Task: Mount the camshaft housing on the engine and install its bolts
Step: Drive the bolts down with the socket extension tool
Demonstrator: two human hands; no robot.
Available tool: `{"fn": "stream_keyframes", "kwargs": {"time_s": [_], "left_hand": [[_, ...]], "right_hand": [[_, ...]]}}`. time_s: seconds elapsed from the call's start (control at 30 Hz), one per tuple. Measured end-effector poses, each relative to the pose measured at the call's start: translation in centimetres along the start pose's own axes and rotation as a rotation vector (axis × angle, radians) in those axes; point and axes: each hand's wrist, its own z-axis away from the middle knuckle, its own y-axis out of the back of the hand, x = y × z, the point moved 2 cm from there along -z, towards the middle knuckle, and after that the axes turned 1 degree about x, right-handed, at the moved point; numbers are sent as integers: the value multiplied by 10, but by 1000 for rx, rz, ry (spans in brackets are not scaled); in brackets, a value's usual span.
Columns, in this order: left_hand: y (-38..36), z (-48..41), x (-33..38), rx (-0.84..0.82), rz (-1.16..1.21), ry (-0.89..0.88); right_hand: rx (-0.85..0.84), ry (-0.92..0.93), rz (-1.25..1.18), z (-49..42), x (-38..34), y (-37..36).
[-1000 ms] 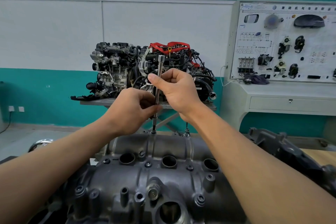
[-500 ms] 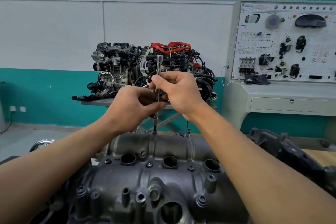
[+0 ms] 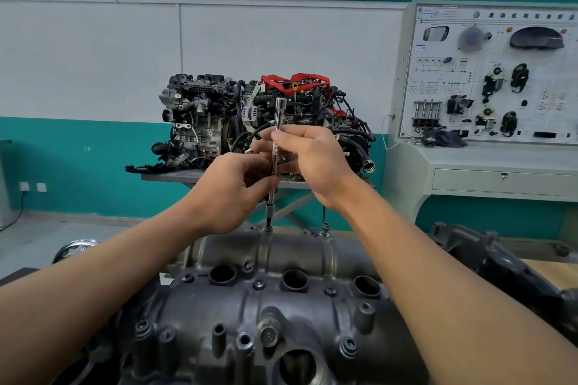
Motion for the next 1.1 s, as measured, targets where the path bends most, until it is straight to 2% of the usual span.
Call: {"fn": "stream_keyframes", "kwargs": {"time_s": [0.1, 0.27, 0.43, 0.63, 0.77, 1.1], "left_hand": [[0, 1, 1, -18, 25, 14], [-1, 1, 3, 3, 91, 68], [0, -1, 4, 39, 62, 126], [-6, 0, -6, -177, -96, 179], [-8, -2, -9, -209, -137, 145], [-6, -2, 0, -269, -134, 82]], "right_hand": [[-23, 53, 56, 0, 0, 4], [54, 169, 274, -4, 0, 1], [132, 235, 356, -6, -2, -5], [190, 226, 363, -7, -2, -8], [216, 177, 345, -8, 1, -7], [301, 290, 533, -11, 4, -13]]}}
